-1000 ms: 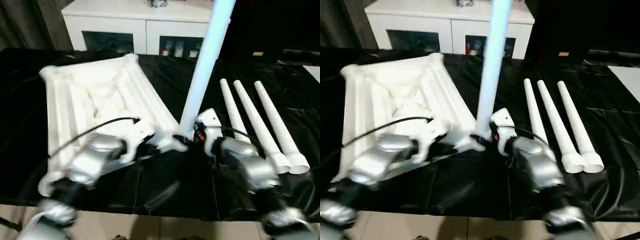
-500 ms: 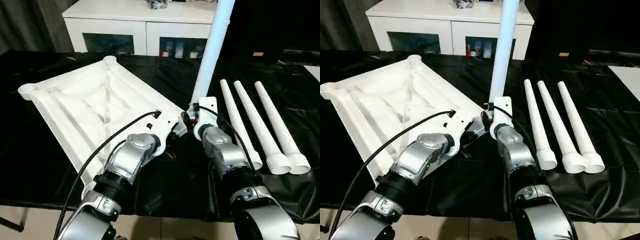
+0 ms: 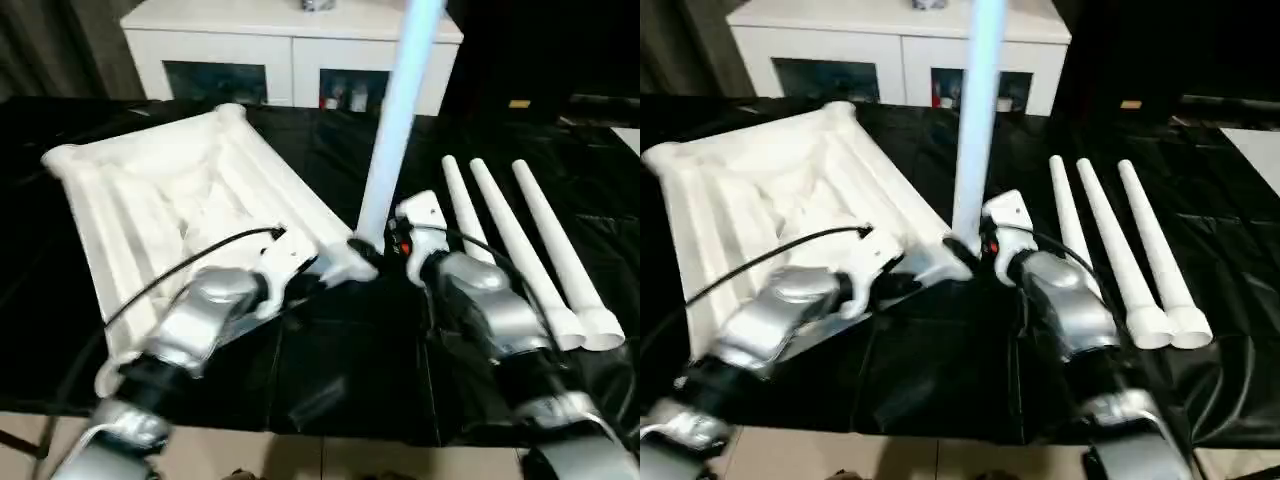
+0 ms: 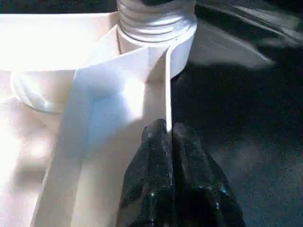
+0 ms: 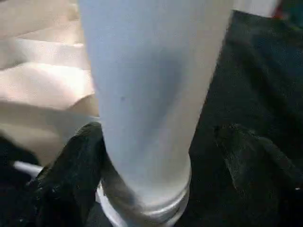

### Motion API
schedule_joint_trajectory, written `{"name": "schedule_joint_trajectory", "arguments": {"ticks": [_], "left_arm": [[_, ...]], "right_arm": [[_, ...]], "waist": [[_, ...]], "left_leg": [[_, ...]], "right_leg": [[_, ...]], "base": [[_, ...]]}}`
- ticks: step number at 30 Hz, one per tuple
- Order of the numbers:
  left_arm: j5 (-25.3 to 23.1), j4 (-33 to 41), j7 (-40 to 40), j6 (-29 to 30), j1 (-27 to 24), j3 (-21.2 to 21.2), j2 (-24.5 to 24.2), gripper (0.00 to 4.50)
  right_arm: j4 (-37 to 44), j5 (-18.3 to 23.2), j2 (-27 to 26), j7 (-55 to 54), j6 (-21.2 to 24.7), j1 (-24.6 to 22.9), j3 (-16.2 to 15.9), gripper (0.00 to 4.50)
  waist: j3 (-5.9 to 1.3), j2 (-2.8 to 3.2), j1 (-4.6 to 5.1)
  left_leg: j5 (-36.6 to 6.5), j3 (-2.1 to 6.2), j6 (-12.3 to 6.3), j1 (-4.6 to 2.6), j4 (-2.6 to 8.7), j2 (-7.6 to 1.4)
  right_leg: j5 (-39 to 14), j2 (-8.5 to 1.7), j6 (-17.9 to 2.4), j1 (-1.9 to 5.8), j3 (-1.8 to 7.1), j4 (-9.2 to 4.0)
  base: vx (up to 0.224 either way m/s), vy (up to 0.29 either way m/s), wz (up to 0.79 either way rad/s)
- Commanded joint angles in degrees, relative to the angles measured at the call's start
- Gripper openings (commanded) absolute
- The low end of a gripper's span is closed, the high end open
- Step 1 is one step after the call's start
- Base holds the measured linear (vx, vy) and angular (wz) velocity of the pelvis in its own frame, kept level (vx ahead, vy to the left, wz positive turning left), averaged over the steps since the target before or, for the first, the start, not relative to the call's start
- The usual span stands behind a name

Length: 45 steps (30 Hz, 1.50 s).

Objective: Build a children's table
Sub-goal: Rotate leg to tighten

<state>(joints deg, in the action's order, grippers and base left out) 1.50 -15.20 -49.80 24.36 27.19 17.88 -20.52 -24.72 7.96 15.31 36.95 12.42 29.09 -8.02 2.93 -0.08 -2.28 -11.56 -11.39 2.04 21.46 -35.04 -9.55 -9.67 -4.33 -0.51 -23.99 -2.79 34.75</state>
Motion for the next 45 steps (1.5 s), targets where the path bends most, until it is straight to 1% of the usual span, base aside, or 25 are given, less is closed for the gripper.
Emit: {"name": "schedule_joint_trajectory", "arguments": {"ticks": [1,2,4,6,7,9,10,11,13,16,19,21,24,25,26,30,31,37,38,39,40,42,43,44,45], "left_arm": [[2.7,4.0,-6.0,-1.6,-0.4,1.0,-1.2,0.0],[3.0,4.4,-7.0,-1.3,-0.5,1.2,-1.7,0.0],[3.6,5.2,-8.9,-1.0,-0.4,1.3,-3.0,0.0],[3.5,4.9,-8.8,-1.0,-0.3,1.0,-3.0,0.0],[3.4,4.1,-8.8,-1.5,0.2,0.8,-3.0,0.0],[3.3,3.6,-9.1,-2.0,0.4,0.8,-3.3,0.0],[3.2,3.3,-9.3,-2.2,0.6,0.8,-3.4,0.0],[3.3,3.2,-9.4,-2.2,0.5,0.7,-3.5,0.0],[3.3,3.2,-9.6,-2.2,0.6,0.6,-3.7,0.0],[3.3,3.1,-9.8,-2.2,0.7,0.5,-3.8,0.0],[3.4,3.1,-9.9,-2.3,0.7,0.4,-3.8,0.0],[3.5,3.0,-10.1,-2.3,0.7,0.4,-3.8,0.0],[3.3,2.6,-10.2,-2.5,0.8,0.5,-3.9,0.0],[3.3,2.6,-10.3,-2.4,0.9,0.5,-4.0,0.0],[3.3,2.6,-10.3,-2.4,0.9,0.5,-4.0,0.0],[3.3,2.7,-10.6,-2.2,0.7,0.6,-4.0,0.0],[3.3,2.7,-10.6,-2.2,0.6,0.6,-4.1,0.0],[3.6,2.8,-10.9,-1.8,0.2,0.6,-3.9,0.0],[3.6,2.7,-10.5,-1.5,0.1,0.5,-3.6,0.0],[3.3,2.4,-9.6,-1.2,0.1,0.6,-3.1,0.0],[2.4,1.3,-5.9,0.2,0.5,0.3,-1.1,0.0],[1.1,-0.6,-1.3,1.1,1.3,-0.2,1.4,0.0],[0.5,-1.4,0.7,1.3,1.6,-0.4,2.5,0.0],[0.0,-2.1,2.5,1.5,1.8,-0.6,3.5,0.0],[-0.5,-4.0,6.6,2.8,2.7,-1.1,6.4,0.0]], "right_arm": [[1.9,0.8,2.7,4.1,0.2,-1.0,-0.6,3.95],[2.3,0.9,3.1,5.1,0.3,-1.3,-1.0,3.95],[4.4,1.6,4.7,8.9,1.0,-2.3,-2.1,3.95],[4.7,1.7,5.0,9.7,1.1,-2.4,-2.3,3.95],[5.2,1.3,5.6,11.5,0.8,-2.7,-3.1,3.95],[5.1,0.5,6.2,12.8,0.2,-3.0,-3.8,3.95],[5.1,0.0,6.7,13.8,-0.4,-3.4,-4.7,3.95],[5.2,-0.1,6.9,14.1,-0.4,-3.6,-5.1,3.95],[5.5,-0.4,7.1,14.5,-0.5,-4.0,-5.5,3.95],[5.3,-0.4,7.0,14.4,-0.2,-4.1,-5.2,3.95],[4.1,0.2,6.3,13.7,0.2,-3.6,-4.2,3.95],[3.6,0.7,5.8,13.4,0.4,-3.4,-3.7,3.68],[3.1,1.0,5.6,14.0,0.2,-3.4,-3.6,3.5],[2.9,1.0,5.6,14.1,0.1,-3.5,-3.6,3.28],[2.9,0.9,5.6,14.1,0.0,-3.6,-3.6,3.28],[3.2,0.8,5.5,14.3,0.2,-4.1,-3.9,2.98],[3.2,0.8,5.5,14.4,0.3,-4.1,-3.9,2.83],[3.1,0.9,4.7,14.3,0.4,-4.5,-3.9,2.7],[2.6,0.9,4.1,13.0,0.8,-4.5,-3.5,2.7],[1.6,0.4,3.0,10.3,1.3,-4.3,-3.0,2.69],[-1.0,-0.7,0.6,4.1,1.7,-3.6,-1.5,2.69],[-3.2,-1.6,-1.9,-1.9,1.8,-2.8,-0.2,2.69],[-4.3,-2.0,-2.9,-4.7,2.1,-2.4,0.4,2.69],[-5.1,-2.2,-3.7,-6.9,2.5,-2.0,1.0,2.69],[-7.3,-2.8,-6.2,-13.2,3.1,-1.1,2.4,2.69]], "waist": [[-3.54,0.13,-0.04],[-3.52,0.07,0.03],[-3.38,0.15,-0.03],[-3.4,0.06,-0.04],[-3.46,0.09,-0.01],[-3.49,0.02,-0.01],[-3.53,-0.02,-0.02],[-3.54,-0.15,-0.06],[-3.53,-0.21,-0.14],[-3.47,-0.16,-0.09],[-3.5,-0.08,-0.06],[-3.53,-0.08,-0.06],[-3.58,-0.07,-0.1],[-3.57,-0.12,-0.14],[-3.58,-0.09,-0.14],[-3.53,-0.15,-0.14],[-3.54,-0.13,-0.14],[-3.6,-0.08,-0.15],[-3.6,-0.1,-0.14],[-3.48,-0.17,0.01],[-3.46,-0.11,0.07],[-3.16,-0.12,0.49],[-3.15,-0.04,0.71],[-3.19,-0.14,0.81],[-3.12,-0.05,1.14]], "left_leg": [[-11.4,1.6,-2.71,-1.02,4.54,-3.61],[-11.6,1.57,-2.56,-0.97,4.56,-3.58],[-13.3,1.54,-1.8,-1.29,4.68,-3.65],[-13.4,1.53,-1.63,-1.22,4.66,-3.61],[-12.8,1.6,-1.46,-1.05,4.68,-3.57],[-12.4,1.57,-1.48,-1.0,4.6,-3.52],[-12.2,1.6,-1.55,-0.93,4.57,-3.5],[-11.4,1.6,-1.95,-0.79,4.53,-3.5],[-11.1,1.58,-2.17,-0.81,4.48,-3.52],[-11.6,1.62,-2.07,-0.85,4.55,-3.53],[-12.0,1.66,-1.78,-0.93,4.57,-3.54],[-11.6,1.63,-1.81,-0.91,4.53,-3.53],[-11.0,1.62,-2.01,-0.85,4.49,-3.51],[-10.9,1.58,-2.07,-0.89,4.47,-3.52],[-10.9,1.61,-2.11,-0.88,4.49,-3.53],[-11.2,1.61,-2.06,-0.86,4.5,-3.52],[-11.4,1.62,-1.92,-0.91,4.5,-3.53],[-10.5,1.6,-2.21,-0.86,4.45,-3.52],[-10.6,1.59,-2.21,-0.85,4.43,-3.5],[-11.2,1.61,-1.96,-0.81,4.54,-3.5],[-11.4,1.63,-1.68,-0.81,4.54,-3.5],[-13.6,1.65,-0.39,-0.98,4.75,-3.36],[-15.5,1.91,0.64,-1.2,4.84,-3.35],[-15.8,1.99,0.94,-1.1,4.86,-3.33],[-17.1,1.99,1.46,-1.27,4.85,-3.32]], "right_leg": [[-11.6,-3.85,-13.8,3.01,2.6,-3.91],[-11.7,-3.74,-13.8,2.98,2.61,-3.93],[-13.2,-3.73,-13.6,2.7,2.7,-4.11],[-13.3,-3.71,-13.5,2.82,2.76,-4.1],[-13.0,-3.76,-13.6,2.94,2.72,-4.04],[-12.6,-3.79,-13.6,2.96,2.76,-4.0],[-12.3,-3.8,-13.6,3.04,2.74,-3.94],[-11.8,-3.89,-13.7,3.14,2.76,-3.89],[-11.9,-3.95,-13.7,3.12,2.74,-3.95],[-12.9,-3.86,-13.5,3.04,2.73,-4.04],[-13.2,-3.83,-13.5,3.02,2.71,-4.04],[-12.5,-3.84,-13.6,3.02,2.74,-3.99],[-11.5,-3.83,-13.9,3.12,2.72,-3.88],[-11.5,-3.84,-14.0,3.09,2.72,-3.89],[-11.4,-3.81,-14.0,3.11,2.69,-3.83],[-12.1,-3.86,-13.9,3.14,2.7,-3.92],[-12.5,-3.86,-13.7,3.11,2.71,-3.95],[-11.1,-3.84,-14.1,3.15,2.7,-3.79],[-11.2,-3.85,-14.1,3.17,2.7,-3.81],[-12.5,-3.87,-13.9,3.08,2.72,-3.93],[-13.0,-3.93,-13.9,3.03,2.74,-3.98],[-16.8,-3.8,-13.1,2.78,2.67,-4.44],[-20.0,-3.87,-12.3,2.79,2.57,-4.65],[-20.9,-3.95,-11.8,2.9,2.56,-4.73],[-22.5,-3.91,-10.9,2.54,2.71,-5.02]], "base": [[0.0,0.0,0.0],[0.0,0.0,0.0],[0.0,0.0,0.0],[0.0,0.0,0.0],[0.0,0.0,0.0],[0.0,0.0,0.0],[0.0,0.0,0.0],[0.0,0.0,0.0],[0.0,0.0,0.0],[0.0,0.0,0.0],[0.0,0.0,0.0],[0.0,0.0,0.0],[0.0,0.0,0.0],[0.0,0.0,0.0],[0.0,0.0,0.0],[0.0,0.0,0.0],[0.0,0.0,0.0],[0.0,0.0,0.0],[0.0,0.0,0.0],[0.0,0.0,0.0],[0.0,0.0,0.0],[0.0,0.0,0.0],[0.0,0.0,0.0],[0.0,0.0,0.0],[0.0,0.0,0.0]]}}
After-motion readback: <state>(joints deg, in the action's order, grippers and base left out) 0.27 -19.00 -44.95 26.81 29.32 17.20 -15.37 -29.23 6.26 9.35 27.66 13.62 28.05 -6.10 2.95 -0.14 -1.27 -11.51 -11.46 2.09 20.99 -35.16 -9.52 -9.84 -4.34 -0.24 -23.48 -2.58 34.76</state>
